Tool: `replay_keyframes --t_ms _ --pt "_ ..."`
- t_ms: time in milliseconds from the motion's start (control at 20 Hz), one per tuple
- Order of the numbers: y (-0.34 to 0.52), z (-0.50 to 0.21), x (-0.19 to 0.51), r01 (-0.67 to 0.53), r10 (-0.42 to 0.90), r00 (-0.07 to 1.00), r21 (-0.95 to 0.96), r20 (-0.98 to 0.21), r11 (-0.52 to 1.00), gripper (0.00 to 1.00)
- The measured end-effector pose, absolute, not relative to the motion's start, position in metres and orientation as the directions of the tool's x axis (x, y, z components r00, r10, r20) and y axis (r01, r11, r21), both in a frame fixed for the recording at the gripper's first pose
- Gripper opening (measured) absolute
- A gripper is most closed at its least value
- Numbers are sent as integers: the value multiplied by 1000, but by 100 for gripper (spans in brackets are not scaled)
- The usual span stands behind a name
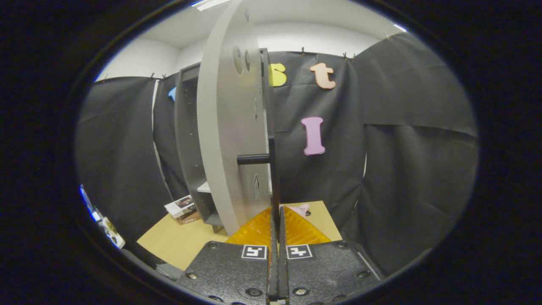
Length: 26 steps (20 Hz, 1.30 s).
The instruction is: Open the shoe cabinet door, grab the shoes and put them into the shoe cabinet, then close the shoe cabinet door.
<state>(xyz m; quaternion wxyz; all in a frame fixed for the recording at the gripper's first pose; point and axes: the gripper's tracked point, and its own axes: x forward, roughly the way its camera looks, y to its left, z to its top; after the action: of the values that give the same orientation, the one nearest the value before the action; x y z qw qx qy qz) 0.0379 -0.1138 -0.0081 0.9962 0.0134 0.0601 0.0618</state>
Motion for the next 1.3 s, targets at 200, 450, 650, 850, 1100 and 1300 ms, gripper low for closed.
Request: replay_keyframes --t_ms 200,450,650,850,1100,1300 --pt "-115 -13 38 -158 165 979 63 -117 985 4" --pt "-129 -14 30 -144 155 980 95 -121 985 23" --pt "-142 -13 7 -82 90 992 82 -88 993 79" --pt "-145 -1 -22 -9 9 1000 54 -13 999 100" --pt "-109 -6 -50 23 -24 999 29 29 999 99" --pt "-61 -48 -50 -12 13 999 33 -35 999 99"
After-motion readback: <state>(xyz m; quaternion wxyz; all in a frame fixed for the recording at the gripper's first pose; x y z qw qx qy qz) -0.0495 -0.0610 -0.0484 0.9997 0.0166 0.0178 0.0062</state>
